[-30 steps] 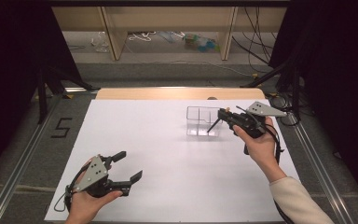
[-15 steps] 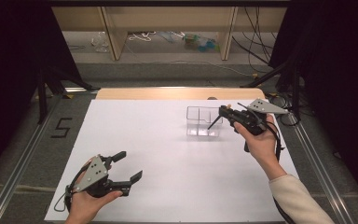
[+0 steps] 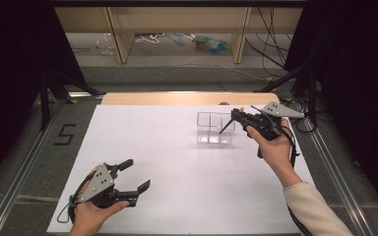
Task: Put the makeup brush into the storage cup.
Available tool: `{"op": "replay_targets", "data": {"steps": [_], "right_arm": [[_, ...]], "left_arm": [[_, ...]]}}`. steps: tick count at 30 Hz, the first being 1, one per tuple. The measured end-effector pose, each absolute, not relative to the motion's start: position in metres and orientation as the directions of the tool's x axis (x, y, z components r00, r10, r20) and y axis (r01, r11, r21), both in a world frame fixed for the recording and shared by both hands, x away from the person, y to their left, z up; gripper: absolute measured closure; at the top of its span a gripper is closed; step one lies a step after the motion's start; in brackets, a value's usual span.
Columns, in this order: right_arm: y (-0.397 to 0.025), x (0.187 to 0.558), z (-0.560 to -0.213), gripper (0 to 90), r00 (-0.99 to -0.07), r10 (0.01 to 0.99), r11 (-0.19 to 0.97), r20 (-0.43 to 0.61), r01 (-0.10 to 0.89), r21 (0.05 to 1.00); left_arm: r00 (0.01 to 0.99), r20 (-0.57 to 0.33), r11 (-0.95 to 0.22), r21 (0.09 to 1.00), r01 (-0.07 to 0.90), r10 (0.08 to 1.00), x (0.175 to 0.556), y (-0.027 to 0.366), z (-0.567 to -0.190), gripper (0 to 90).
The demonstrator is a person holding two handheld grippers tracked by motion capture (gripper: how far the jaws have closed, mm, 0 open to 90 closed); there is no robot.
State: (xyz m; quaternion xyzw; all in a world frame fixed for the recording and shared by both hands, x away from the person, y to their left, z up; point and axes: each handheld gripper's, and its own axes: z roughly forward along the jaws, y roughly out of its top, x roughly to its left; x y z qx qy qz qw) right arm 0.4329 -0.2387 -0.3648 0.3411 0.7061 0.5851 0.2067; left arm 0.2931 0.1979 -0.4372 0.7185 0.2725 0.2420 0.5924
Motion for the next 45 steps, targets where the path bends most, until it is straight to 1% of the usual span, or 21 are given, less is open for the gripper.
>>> {"op": "replay_targets", "data": {"steps": [9,11,12,19,29,31,34,39,40,45], "right_arm": [[-0.24,0.434,-0.361,84.0,-0.677,0.729,0.081,0.101,0.233,0.969],[-0.24,0.435,-0.36,83.9,-0.673,0.731,0.064,0.109,0.227,0.972],[-0.24,0.436,-0.36,84.0,-0.675,0.731,0.069,0.101,0.22,0.973],[-0.241,0.437,-0.358,84.0,-0.67,0.736,0.068,0.099,0.218,0.974],[-0.238,0.442,-0.355,84.0,-0.666,0.739,0.042,0.106,0.202,0.978],[-0.238,0.441,-0.354,84.0,-0.666,0.739,0.058,0.105,0.218,0.974],[-0.238,0.443,-0.354,84.0,-0.663,0.741,0.049,0.102,0.204,0.978],[-0.237,0.444,-0.354,84.0,-0.66,0.743,0.038,0.112,0.209,0.977],[-0.238,0.445,-0.353,83.9,-0.657,0.747,0.054,0.102,0.214,0.975],[-0.238,0.447,-0.354,84.0,-0.656,0.748,0.048,0.098,0.201,0.978]], "left_arm": [[0.733,0.018,-0.145,0.983,0.11,0.68,0.293,0.198,-0.437,15.1],[0.735,0.025,-0.15,0.983,0.105,0.678,0.293,0.198,-0.437,15.1],[0.733,0.014,-0.142,0.983,0.113,0.68,0.292,0.197,-0.437,15.1],[0.735,0.024,-0.149,0.983,0.106,0.677,0.293,0.198,-0.437,15.1],[0.735,0.022,-0.147,0.984,0.106,0.678,0.293,0.198,-0.437,15.1],[0.735,0.02,-0.146,0.984,0.107,0.678,0.293,0.198,-0.437,15.1],[0.735,0.021,-0.146,0.984,0.107,0.678,0.293,0.198,-0.437,15.1],[0.735,0.021,-0.147,0.983,0.107,0.678,0.293,0.198,-0.437,15.1],[0.735,0.02,-0.146,0.983,0.108,0.678,0.293,0.198,-0.437,15.1],[0.735,0.02,-0.146,0.983,0.108,0.678,0.293,0.198,-0.437,15.1]]}}
